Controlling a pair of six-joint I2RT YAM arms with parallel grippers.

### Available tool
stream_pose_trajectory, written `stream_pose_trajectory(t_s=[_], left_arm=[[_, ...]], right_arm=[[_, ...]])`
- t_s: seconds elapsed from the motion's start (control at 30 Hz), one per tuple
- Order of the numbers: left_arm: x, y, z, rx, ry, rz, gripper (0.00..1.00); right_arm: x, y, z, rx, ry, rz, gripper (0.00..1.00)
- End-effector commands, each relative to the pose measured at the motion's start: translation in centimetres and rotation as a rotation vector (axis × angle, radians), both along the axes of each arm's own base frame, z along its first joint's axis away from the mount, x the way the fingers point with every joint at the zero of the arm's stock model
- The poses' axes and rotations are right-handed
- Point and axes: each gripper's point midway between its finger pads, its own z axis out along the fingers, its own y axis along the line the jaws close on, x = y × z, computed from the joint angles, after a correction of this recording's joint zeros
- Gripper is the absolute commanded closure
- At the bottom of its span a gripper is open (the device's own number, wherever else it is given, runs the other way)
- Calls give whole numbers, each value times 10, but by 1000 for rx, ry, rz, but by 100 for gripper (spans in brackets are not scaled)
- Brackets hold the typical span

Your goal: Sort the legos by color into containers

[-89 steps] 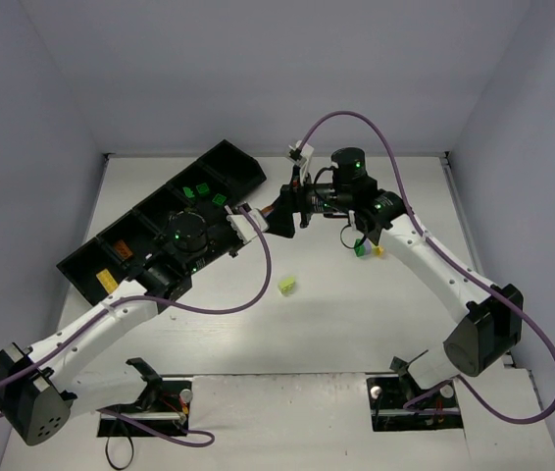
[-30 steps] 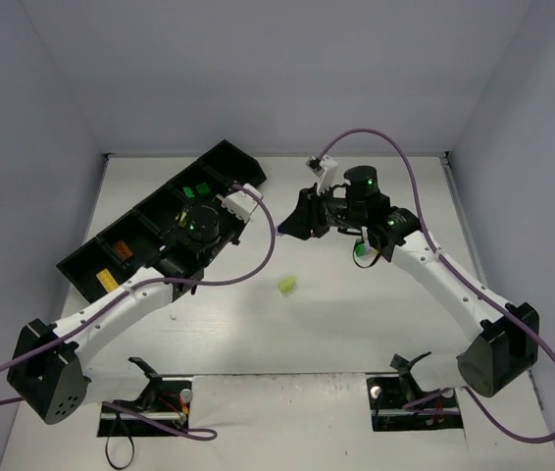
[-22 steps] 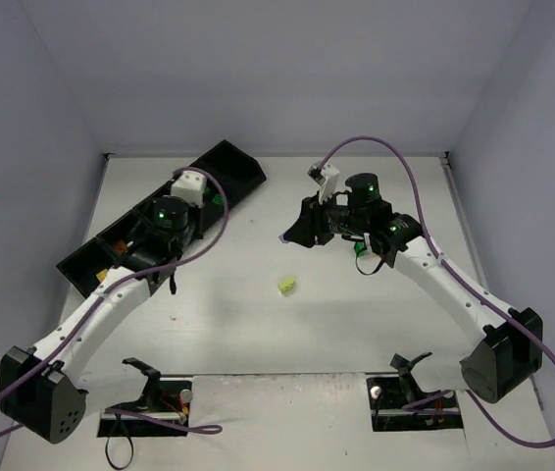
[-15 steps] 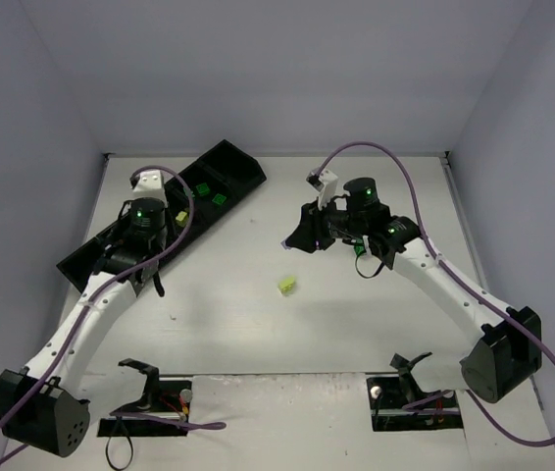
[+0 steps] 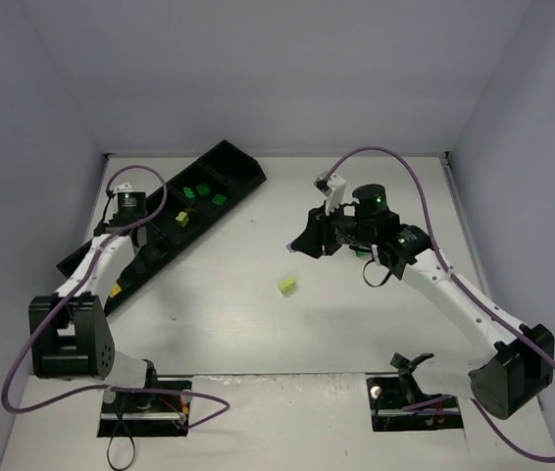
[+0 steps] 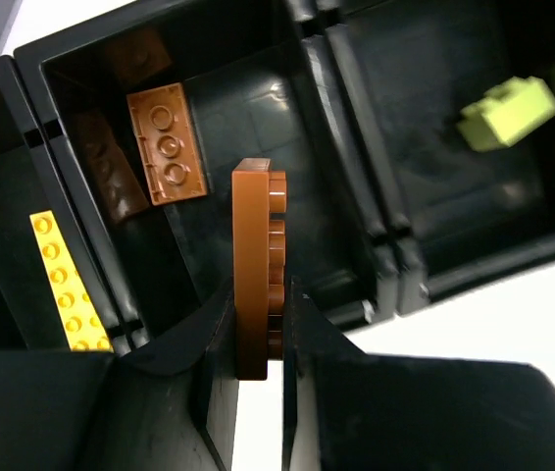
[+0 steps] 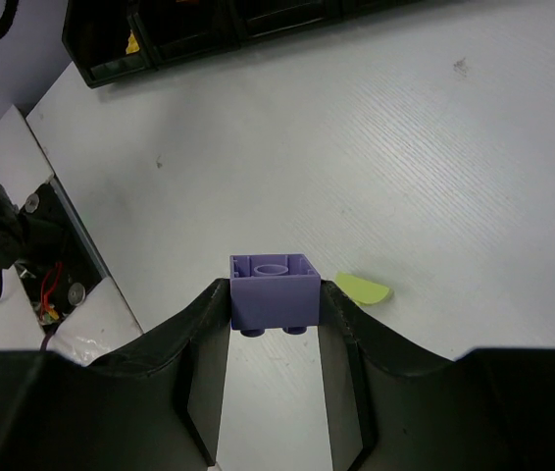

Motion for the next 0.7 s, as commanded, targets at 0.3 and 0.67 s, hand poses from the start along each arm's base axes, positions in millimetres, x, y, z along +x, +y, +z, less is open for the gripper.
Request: stream_pose_trajectory(t_s=[0.3,0.67], left_arm=[[28,24,6,-13,-29,64,50],[27,-58,101,-220,-273,-267,47]], right_arm=[[3,-3,17,23,-91,-1,100],[7,2,34,16,-206,72,100]])
